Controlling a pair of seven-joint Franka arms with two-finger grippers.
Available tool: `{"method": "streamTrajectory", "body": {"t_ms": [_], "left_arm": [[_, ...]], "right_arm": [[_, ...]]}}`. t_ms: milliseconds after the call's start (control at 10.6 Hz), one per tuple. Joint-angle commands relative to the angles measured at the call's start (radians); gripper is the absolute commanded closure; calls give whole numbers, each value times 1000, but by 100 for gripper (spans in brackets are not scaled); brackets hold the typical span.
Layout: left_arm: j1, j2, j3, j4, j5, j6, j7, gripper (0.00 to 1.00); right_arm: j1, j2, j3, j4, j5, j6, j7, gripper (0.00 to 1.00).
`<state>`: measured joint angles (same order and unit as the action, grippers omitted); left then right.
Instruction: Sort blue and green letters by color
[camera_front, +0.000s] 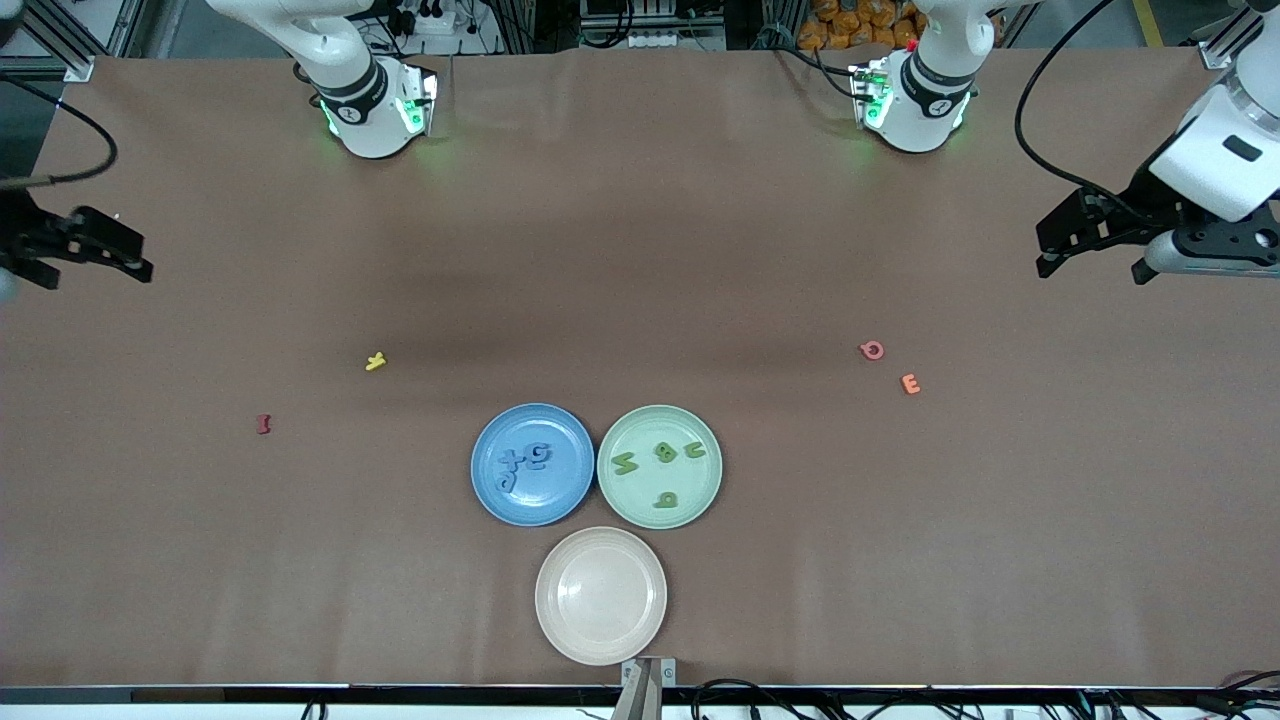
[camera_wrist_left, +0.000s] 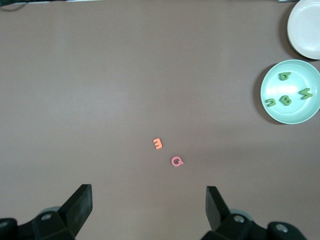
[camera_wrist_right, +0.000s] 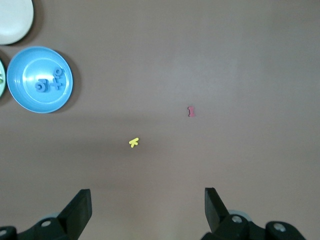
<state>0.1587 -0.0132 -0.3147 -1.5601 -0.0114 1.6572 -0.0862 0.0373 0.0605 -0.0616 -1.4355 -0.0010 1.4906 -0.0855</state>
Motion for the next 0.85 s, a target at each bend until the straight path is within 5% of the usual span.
{"method": "streamTrajectory", "body": {"t_ms": [0,752], "left_arm": [[-2,-2,48,20,7,-42,-15,0],[-8,-4,14,20,34,-42,-15,0]], "right_arm": [[-17,12,3,50,-19,-29,20,0],[-23,1,3,-3,-10,-27,16,0]]}}
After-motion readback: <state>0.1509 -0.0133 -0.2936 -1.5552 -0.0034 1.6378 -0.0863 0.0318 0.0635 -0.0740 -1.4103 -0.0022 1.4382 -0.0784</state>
